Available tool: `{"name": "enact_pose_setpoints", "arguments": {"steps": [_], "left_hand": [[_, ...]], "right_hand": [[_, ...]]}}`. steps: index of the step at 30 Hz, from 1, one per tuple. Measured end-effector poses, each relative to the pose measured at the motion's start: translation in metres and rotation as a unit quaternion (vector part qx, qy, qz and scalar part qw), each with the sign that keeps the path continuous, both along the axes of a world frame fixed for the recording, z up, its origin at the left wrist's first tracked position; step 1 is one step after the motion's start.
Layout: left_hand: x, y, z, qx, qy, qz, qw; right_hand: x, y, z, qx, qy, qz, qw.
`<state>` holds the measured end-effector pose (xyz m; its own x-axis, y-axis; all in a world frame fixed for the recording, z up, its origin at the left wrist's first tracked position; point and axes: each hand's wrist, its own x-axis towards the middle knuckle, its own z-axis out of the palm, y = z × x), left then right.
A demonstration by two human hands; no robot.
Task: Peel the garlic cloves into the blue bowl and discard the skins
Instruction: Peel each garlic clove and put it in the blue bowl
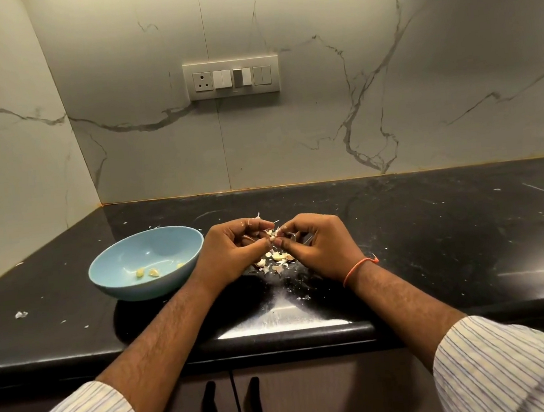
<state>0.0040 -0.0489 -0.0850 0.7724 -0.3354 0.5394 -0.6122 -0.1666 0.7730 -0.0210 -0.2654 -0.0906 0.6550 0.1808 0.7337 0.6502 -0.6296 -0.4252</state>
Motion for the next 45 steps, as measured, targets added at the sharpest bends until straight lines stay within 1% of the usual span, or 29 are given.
{"name": "enact_pose_setpoints", "arguments": {"steps": [3, 6, 11, 14, 23, 30, 34, 39, 42, 45], "left_hand": [[0.0014, -0.0005, -0.0026, 0.011, -0.025, 0.024, 0.999], [-0.0004, -0.0032, -0.0048, 0.025, -0.069, 0.044, 0.996], [-0.0015, -0.0042, -0.0043, 0.050, -0.143, 0.062, 0.987], [0.0011, -0.0037, -0.0051, 0.059, -0.162, 0.068, 0.983], [0.0028, -0.0040, -0.0059, 0.059, -0.166, 0.090, 0.980], [-0.0009, -0.0064, -0.0067, 0.057, -0.150, 0.094, 0.983], [-0.0003, -0.0057, -0.0050, 0.069, -0.158, 0.106, 0.979], [-0.0012, -0.0057, -0.0047, 0.070, -0.157, 0.101, 0.980], [-0.0013, -0.0057, -0.0060, 0.069, -0.140, 0.091, 0.984], [-0.0009, -0.0059, -0.0065, 0.076, -0.133, 0.095, 0.984]], "right_hand": [[-0.0005, 0.0005, 0.0000, 0.005, -0.005, 0.008, 1.000], [-0.0004, 0.0000, 0.0002, 0.020, -0.009, -0.012, 1.000], [-0.0021, 0.0004, 0.0006, 0.030, 0.013, -0.027, 0.999], [-0.0026, 0.0007, 0.0005, 0.042, 0.025, -0.029, 0.998], [-0.0045, 0.0008, 0.0027, 0.031, 0.025, -0.023, 0.999], [-0.0013, 0.0001, 0.0021, 0.001, -0.007, -0.058, 0.998], [-0.0015, 0.0025, 0.0028, -0.022, -0.024, -0.064, 0.997], [0.0000, 0.0011, 0.0014, 0.001, -0.024, -0.045, 0.999], [0.0016, -0.0008, -0.0007, 0.024, -0.027, -0.035, 0.999], [0.0034, -0.0020, -0.0004, 0.021, -0.034, -0.038, 0.998]]}}
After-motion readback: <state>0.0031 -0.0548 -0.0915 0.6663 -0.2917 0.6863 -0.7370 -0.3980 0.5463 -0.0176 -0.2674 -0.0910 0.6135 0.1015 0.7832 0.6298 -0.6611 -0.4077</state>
